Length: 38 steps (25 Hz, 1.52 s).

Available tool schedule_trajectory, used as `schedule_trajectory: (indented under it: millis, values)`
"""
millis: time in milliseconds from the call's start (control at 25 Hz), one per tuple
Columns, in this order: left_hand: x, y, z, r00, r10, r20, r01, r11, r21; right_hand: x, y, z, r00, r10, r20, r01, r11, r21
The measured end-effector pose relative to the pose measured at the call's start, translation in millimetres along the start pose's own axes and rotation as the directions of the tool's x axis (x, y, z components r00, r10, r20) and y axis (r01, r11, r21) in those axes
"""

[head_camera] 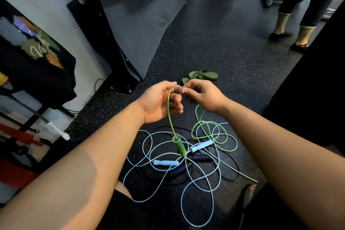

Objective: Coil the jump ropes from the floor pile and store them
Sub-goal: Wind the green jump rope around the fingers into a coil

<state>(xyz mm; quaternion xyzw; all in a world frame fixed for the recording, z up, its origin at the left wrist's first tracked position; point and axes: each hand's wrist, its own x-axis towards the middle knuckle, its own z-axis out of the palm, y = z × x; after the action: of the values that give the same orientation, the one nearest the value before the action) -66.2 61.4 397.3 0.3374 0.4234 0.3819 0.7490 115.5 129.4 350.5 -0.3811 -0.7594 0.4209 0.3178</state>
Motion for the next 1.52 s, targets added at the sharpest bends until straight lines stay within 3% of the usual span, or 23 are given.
schedule_trajectory:
  millis: [160, 280, 440, 560, 800, 1040, 1200, 1320, 1400, 1520]
  values:
    - [1, -2, -1, 1.000, 0.008, -0.028, -0.008, 1.000, -0.001, -1, 0, -3, 0.994, 0.044, -0.097, -0.063, 0.978, -0.200]
    - [1, 3, 1, 0.996, 0.055, -0.065, -0.061, 0.994, -0.095, 0, 1, -6, 0.975, 0.160, -0.155, -0.206, 0.910, -0.360]
    - [6, 7, -6, 0.971, 0.196, -0.138, -0.227, 0.934, -0.277, -6, 3, 5, 0.939, 0.320, 0.128, -0.245, 0.881, -0.405]
    - [13, 8, -15, 0.957, 0.246, -0.152, -0.280, 0.921, -0.270, -12, 4, 12, 0.905, 0.335, 0.262, -0.183, 0.863, -0.472]
    - [25, 3, -24, 0.911, 0.307, -0.274, -0.340, 0.937, -0.081, -18, -23, 25, 0.903, 0.117, 0.413, 0.168, 0.789, -0.591]
    - [30, -22, -24, 0.923, 0.308, -0.232, -0.218, 0.913, 0.346, -14, -42, 15, 0.906, -0.199, 0.373, 0.399, 0.697, -0.596]
    - [24, -28, -19, 0.972, 0.129, -0.195, -0.046, 0.922, 0.383, -9, -40, -4, 0.942, -0.228, 0.245, 0.333, 0.716, -0.614]
    - [12, -21, -7, 0.999, -0.050, -0.002, 0.047, 0.920, 0.389, -5, -34, -14, 0.938, -0.287, 0.194, 0.346, 0.790, -0.506]
    - [8, -16, -5, 0.997, -0.070, 0.045, 0.049, 0.928, 0.368, -2, -29, -18, 0.931, -0.320, 0.177, 0.365, 0.825, -0.430]
    - [6, -9, -6, 0.999, -0.024, 0.044, 0.011, 0.958, 0.286, -2, -19, -14, 0.964, -0.245, 0.104, 0.266, 0.885, -0.381]
